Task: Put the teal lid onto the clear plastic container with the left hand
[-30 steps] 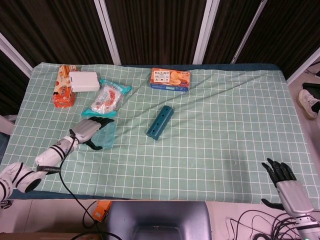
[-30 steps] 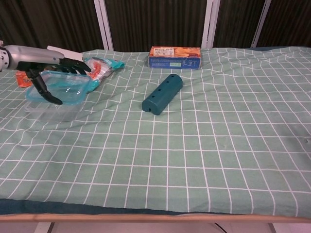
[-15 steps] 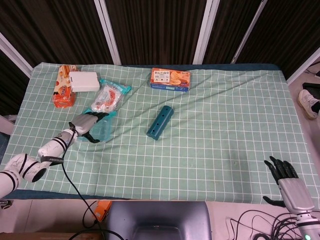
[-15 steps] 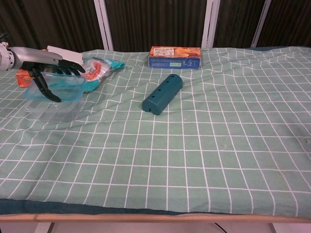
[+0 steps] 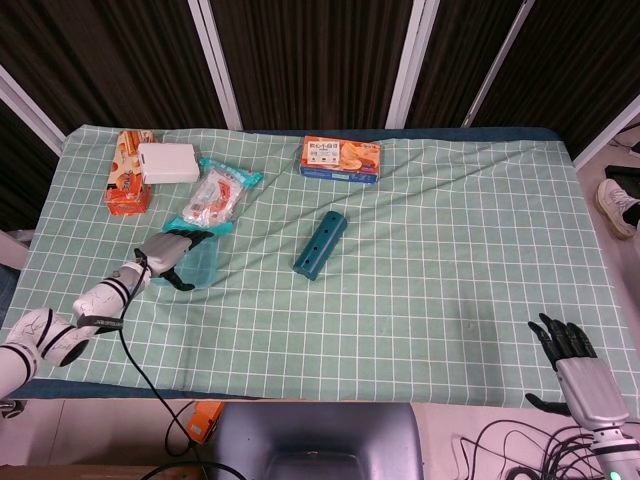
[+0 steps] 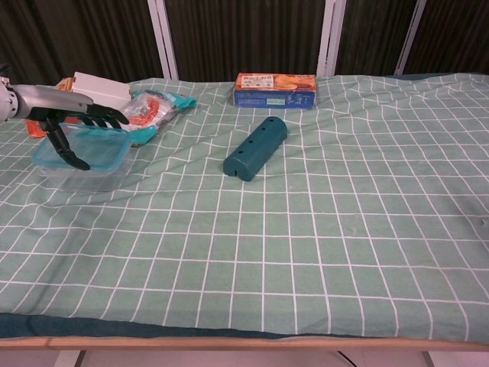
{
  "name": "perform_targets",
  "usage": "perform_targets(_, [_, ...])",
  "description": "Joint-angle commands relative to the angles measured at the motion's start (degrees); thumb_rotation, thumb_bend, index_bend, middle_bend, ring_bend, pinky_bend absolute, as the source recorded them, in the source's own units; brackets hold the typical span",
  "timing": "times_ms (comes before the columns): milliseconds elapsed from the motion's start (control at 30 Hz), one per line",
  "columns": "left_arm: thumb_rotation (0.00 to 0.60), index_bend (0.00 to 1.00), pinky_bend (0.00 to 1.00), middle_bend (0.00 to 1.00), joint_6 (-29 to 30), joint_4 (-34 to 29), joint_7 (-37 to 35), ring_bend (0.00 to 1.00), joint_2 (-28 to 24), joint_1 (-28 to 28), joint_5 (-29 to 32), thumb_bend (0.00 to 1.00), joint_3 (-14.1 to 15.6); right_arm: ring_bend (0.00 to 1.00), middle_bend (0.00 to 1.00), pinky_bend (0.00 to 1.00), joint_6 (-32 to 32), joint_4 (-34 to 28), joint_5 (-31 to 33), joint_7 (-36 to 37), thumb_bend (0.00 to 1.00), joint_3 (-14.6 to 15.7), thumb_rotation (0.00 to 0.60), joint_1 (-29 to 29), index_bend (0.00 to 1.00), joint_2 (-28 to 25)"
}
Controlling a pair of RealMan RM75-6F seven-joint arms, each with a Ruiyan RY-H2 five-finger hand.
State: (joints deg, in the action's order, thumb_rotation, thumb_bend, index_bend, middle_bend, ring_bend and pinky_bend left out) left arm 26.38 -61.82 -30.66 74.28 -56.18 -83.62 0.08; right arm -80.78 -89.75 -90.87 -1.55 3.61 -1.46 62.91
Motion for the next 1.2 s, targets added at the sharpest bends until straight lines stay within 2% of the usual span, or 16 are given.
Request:
perform_targets(33, [0.6,0.0,0.45,0.49,-0.2,0.7,-0.6,0.47,0.3,0.1,-0.3,0.25,0.3,0.0,0.0,0.0,0.0,0.0,-0.1,0.0,0.11,0.0,0.6,0.0,0.0,0.0])
perform_targets(633, [0.6,0.0,0.45,0.49,0.2,3.2,-3.4,0.47,1.4,-0.1,-3.1,0.25,2.0,0.0,0.0,0.0,0.0,-0.2,0.3,-0.6,0.11,-0.1,0.6,0.0,0.0,0.2])
perform_targets(1200, [0.6,0.0,0.45,0.49,0.5,3.2,-1.8,0.47,2.0,-0.5,-2.6,0.25,1.8,0.0,0.0,0.0,-0.3,-0.1,0.2,-0.3,0.11,0.0,0.6,0.1,0.0,0.1])
